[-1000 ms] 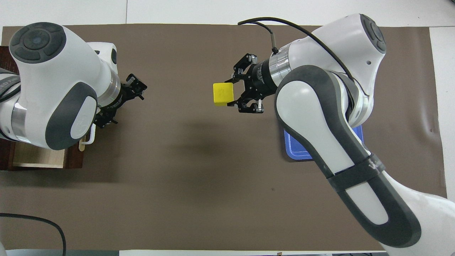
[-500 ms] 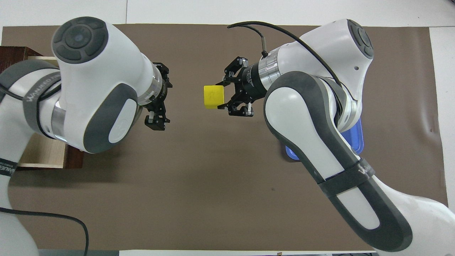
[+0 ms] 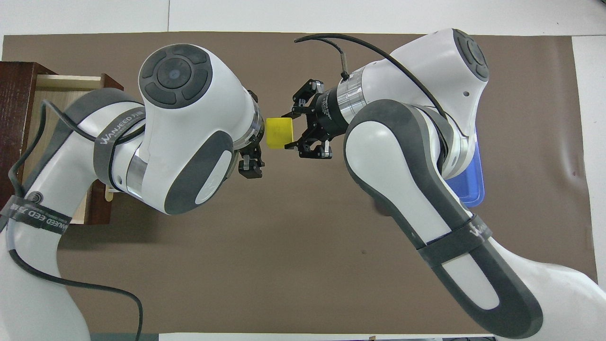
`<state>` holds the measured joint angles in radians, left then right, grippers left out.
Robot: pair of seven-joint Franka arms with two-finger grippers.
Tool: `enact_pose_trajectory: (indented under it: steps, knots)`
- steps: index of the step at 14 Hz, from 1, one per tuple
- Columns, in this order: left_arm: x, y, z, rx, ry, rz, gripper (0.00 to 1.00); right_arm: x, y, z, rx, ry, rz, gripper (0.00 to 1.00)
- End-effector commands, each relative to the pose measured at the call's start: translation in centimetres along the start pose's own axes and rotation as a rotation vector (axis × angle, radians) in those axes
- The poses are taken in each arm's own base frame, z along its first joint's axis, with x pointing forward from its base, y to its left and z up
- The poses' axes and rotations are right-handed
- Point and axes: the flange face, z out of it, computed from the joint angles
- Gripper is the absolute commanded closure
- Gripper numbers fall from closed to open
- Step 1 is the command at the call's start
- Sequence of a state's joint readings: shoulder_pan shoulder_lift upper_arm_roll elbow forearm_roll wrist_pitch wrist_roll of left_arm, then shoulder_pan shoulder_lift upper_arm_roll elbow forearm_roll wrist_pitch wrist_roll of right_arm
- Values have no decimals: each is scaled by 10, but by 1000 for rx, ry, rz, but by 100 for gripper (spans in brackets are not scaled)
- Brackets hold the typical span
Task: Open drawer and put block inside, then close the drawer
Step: 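Grasp the cube with the left gripper and open the right gripper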
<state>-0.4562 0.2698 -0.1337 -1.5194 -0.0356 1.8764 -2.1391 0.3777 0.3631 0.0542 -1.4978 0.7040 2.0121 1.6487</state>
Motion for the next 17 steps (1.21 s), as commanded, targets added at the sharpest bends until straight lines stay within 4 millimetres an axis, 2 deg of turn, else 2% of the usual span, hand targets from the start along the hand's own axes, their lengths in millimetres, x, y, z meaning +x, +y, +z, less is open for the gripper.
enact_pose_trajectory:
  steps: [1, 4, 8, 9, 10, 11, 12, 13, 17]
  knots:
    - [-12, 4, -4, -21, -22, -34, 0, -3, -1, -2, -2, -21, 20, 100]
    - [-20, 3, -5, -27, -25, -26, 0, -1, -1, -2, -2, -21, 22, 100]
    - [-43, -13, -3, -33, -10, 23, 0, -3, -1, -3, -2, -21, 19, 100]
    - [-43, -13, -4, -34, -11, 23, 5, -2, -1, -3, -2, -23, 21, 100]
    - [-42, -13, -3, -33, -10, 22, 12, -2, -1, -3, -4, -21, 20, 100]
    - [-41, -12, -3, -33, -10, 20, 30, -1, -2, -4, -3, -21, 21, 100]
    - [-40, -11, -2, -34, -6, 20, 76, 0, -2, -4, -2, -23, 23, 100]
    - [-39, -10, -3, -48, 9, 28, 100, 0, -2, -4, -2, -23, 23, 100]
    - [-35, -7, -4, -50, 8, 22, 100, 2, -3, -6, 1, -23, 27, 100]
